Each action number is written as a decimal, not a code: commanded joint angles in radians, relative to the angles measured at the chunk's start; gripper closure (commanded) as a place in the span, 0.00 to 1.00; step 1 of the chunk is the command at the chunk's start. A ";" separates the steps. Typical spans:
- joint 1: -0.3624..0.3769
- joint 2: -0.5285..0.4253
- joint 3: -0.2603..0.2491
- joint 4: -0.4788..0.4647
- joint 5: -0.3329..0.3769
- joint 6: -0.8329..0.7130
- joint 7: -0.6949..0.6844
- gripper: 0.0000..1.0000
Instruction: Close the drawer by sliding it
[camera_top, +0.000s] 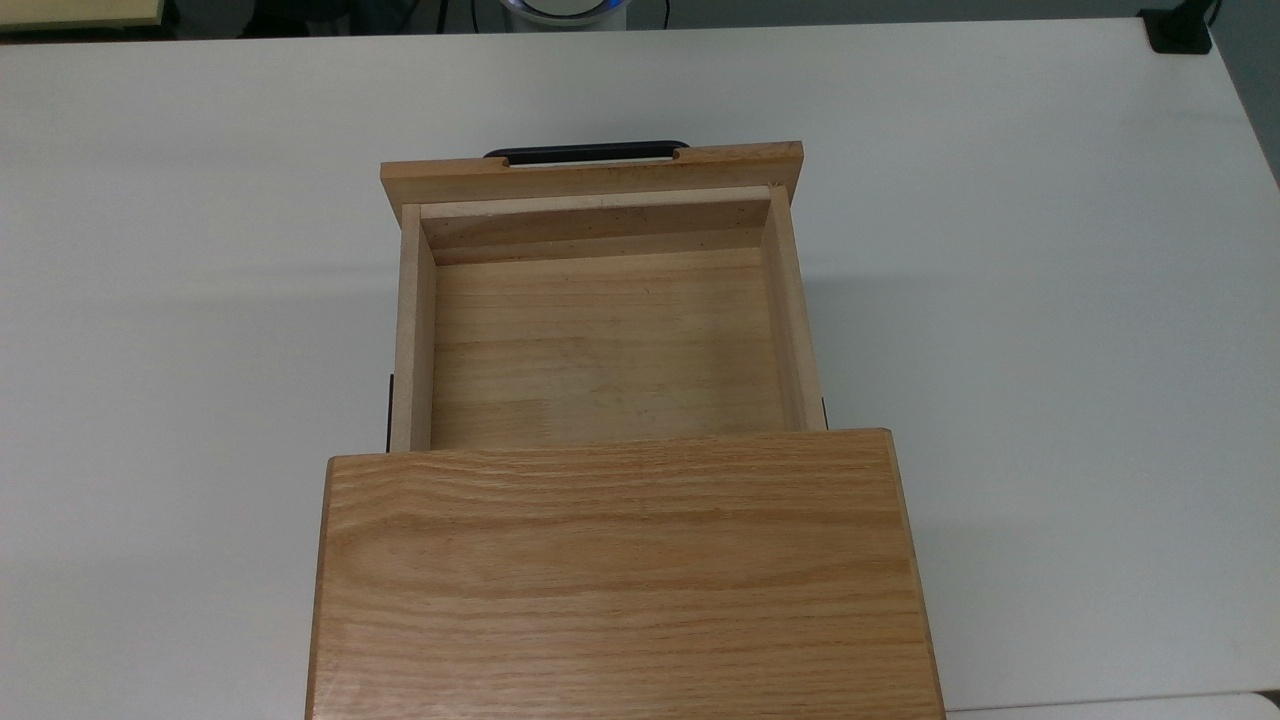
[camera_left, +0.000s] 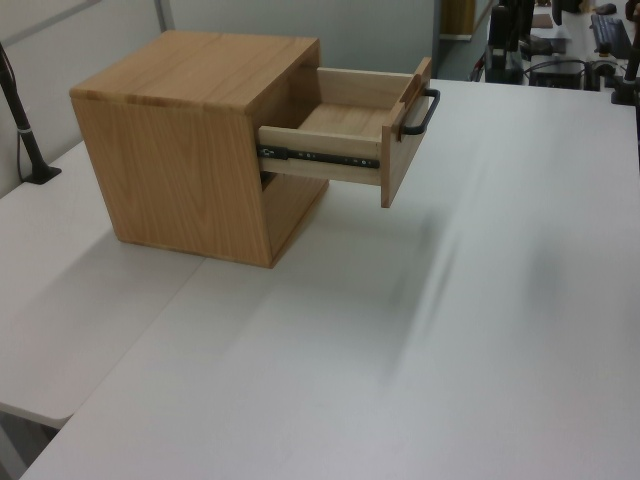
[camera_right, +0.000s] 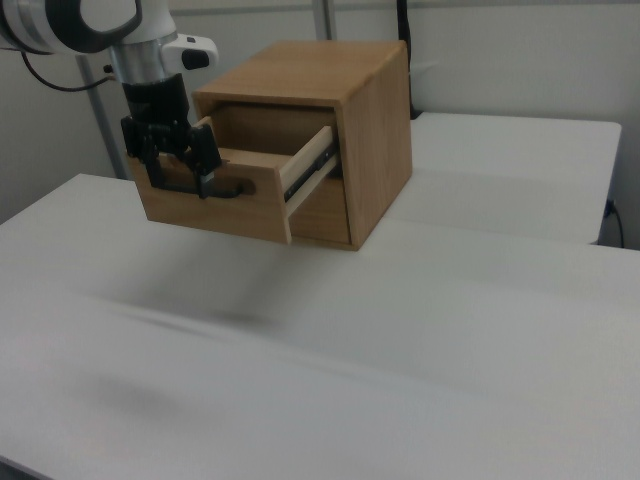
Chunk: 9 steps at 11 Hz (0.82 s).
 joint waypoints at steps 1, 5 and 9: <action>-0.001 0.013 0.001 0.029 -0.015 -0.037 0.127 0.00; -0.003 0.016 0.000 0.029 -0.012 -0.027 0.129 0.00; 0.009 0.041 0.001 0.029 -0.009 -0.026 -0.018 0.54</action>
